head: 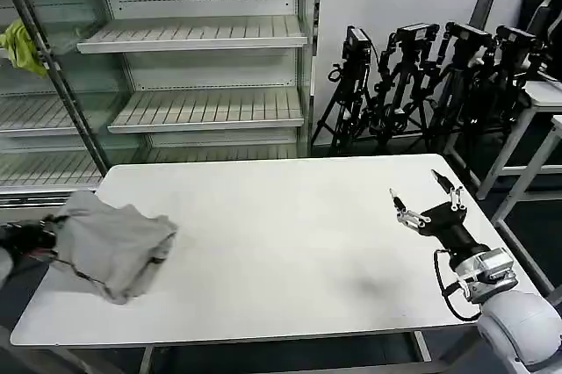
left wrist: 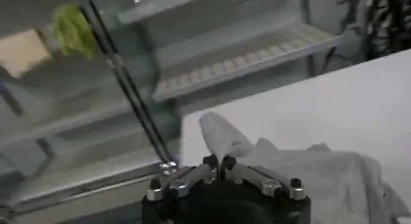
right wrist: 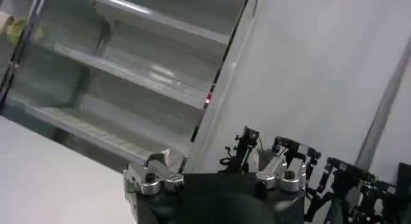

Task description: Fold and organize the clothes.

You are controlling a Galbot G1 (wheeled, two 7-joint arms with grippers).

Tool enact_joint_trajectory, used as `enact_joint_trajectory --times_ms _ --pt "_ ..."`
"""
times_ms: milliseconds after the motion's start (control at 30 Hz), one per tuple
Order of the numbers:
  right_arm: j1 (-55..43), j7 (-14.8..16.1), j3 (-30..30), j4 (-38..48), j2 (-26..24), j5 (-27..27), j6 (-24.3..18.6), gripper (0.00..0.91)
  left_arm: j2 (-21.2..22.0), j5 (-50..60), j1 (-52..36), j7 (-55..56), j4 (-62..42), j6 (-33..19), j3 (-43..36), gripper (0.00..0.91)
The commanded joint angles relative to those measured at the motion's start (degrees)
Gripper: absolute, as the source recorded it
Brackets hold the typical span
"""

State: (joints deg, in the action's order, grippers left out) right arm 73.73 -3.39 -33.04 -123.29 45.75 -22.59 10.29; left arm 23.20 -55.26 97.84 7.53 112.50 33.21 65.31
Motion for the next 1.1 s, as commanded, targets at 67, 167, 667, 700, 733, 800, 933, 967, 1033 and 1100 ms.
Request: enact_joint_trajectory --times_ms 67,167,667,700,733,800,933,967,1033,1100 --pt "-2.3 0.0 1.6 0.9 0.6 -0.4 -0.2 0.907 -5.7 9.0 7.0 -1.3 -2.3 0.0 15.5 0.04" --pt "-2.1 0.1 1.7 1.2 1.1 -0.3 -0.3 0.907 -5.1 10.7 5.7 -1.5 0.2 0.1 13.8 0.04" --pt "4.3 0.1 -0.6 0.6 3.0 3.4 -0.1 0.907 8.1 15.6 -1.9 -1.3 20.5 0.0 -26.0 0.05" --pt "4.8 0.1 -0.8 0.6 2.9 3.4 -0.1 0.907 8.0 15.8 -2.3 -1.3 20.5 0.0 -27.0 0.05" --pt "5.4 0.1 -1.4 0.6 2.7 3.3 -0.2 0.907 7.8 15.9 -2.8 -1.3 20.7 0.0 -28.4 0.05" --pt "6.1 0.1 -1.8 0.6 2.5 3.3 -0.2 0.907 7.4 15.6 -3.8 -1.3 21.2 0.0 -30.3 0.05" --pt "7.3 0.1 -2.5 0.7 2.6 3.4 -0.1 0.907 6.7 14.0 -6.3 -1.0 21.9 0.0 -32.0 0.05" --pt "7.5 0.1 -2.5 0.7 2.7 3.6 -0.1 0.907 6.5 13.4 -7.1 -0.8 22.1 0.0 -32.6 0.05" --pt "7.8 0.1 -2.4 0.6 2.8 3.8 -0.1 0.907 6.4 11.9 -8.7 -0.1 22.4 0.0 -34.1 0.05" --pt "8.0 0.0 -2.3 0.5 3.1 4.2 0.0 0.907 6.5 10.6 -10.5 0.6 22.3 0.0 -36.2 0.06"
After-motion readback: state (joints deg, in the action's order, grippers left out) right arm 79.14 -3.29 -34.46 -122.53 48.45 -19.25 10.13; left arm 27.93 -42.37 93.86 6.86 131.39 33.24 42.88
